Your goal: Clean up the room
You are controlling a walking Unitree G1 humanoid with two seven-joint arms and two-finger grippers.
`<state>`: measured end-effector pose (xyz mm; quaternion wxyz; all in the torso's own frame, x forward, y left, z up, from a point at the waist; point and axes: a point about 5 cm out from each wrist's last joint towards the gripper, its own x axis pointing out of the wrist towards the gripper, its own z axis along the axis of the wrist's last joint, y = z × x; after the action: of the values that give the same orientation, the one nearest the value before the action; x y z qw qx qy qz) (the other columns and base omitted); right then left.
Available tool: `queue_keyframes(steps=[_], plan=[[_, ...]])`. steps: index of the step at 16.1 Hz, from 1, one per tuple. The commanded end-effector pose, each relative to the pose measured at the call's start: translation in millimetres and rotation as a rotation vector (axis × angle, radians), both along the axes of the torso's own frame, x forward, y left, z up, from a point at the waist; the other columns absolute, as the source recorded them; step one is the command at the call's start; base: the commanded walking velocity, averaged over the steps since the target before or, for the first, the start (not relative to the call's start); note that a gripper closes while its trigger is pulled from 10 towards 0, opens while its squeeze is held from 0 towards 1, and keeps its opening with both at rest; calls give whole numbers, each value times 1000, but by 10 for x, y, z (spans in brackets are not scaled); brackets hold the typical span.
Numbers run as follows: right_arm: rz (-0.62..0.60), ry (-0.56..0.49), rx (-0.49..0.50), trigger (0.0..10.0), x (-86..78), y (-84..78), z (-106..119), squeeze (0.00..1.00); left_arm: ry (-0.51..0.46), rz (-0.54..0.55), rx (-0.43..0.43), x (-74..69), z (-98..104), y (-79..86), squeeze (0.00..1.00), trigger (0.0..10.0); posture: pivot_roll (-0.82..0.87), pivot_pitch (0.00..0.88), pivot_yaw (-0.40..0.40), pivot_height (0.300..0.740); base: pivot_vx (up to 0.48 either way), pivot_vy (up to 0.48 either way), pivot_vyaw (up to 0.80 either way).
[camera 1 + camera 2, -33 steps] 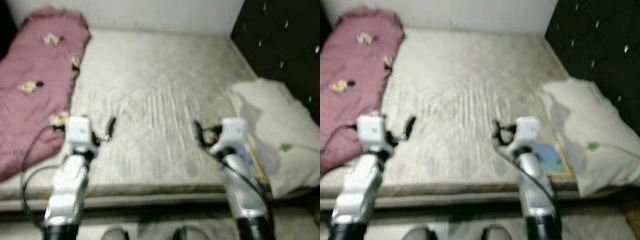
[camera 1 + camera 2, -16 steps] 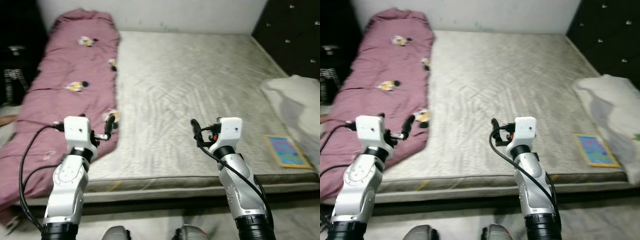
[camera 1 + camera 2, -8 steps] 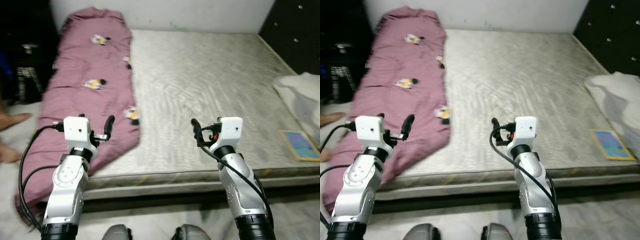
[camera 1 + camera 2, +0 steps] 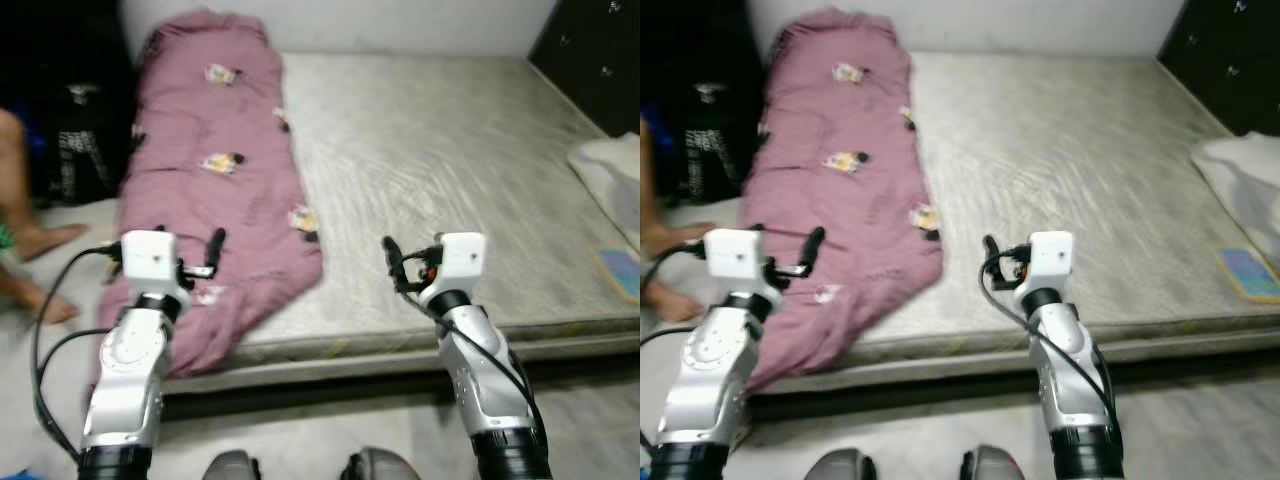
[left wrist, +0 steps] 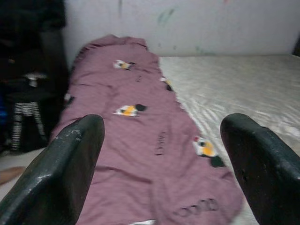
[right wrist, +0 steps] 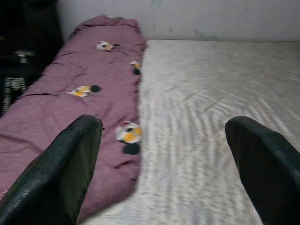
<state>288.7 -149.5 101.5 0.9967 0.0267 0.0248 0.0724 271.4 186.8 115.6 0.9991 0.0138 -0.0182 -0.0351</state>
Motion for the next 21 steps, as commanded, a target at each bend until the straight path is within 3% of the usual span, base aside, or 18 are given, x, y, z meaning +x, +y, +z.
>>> queue_keyframes(steps=[1, 4, 10, 15, 21], plan=[[-39, 3, -15, 10000, -22, -129, 9, 0, 5, -15, -3, -7, 4, -60, 0, 10000, -7, 100, -51, 740, 0, 480, 0], [-34, 7, -17, 10000, -30, -124, 4, 0, 16, -10, 3, -39, -32, -52, 0, 10000, -12, 104, -52, 740, 0, 424, 0], [-42, 13, -20, 10000, -49, -135, -1, 0, 11, -6, 17, -51, -35, -37, 0, 10000, -17, 109, -52, 740, 0, 0, 0], [-41, 16, -25, 10000, -52, -126, -5, 0, -5, -63, -10, -80, -19, -87, 0, 10000, -15, 103, -49, 740, 0, 0, 0], [-42, 18, -27, 10000, -51, -126, -9, 0, -14, -84, -14, -78, -3, -101, 0, 10000, -14, 99, -48, 740, 415, 0, 0]])
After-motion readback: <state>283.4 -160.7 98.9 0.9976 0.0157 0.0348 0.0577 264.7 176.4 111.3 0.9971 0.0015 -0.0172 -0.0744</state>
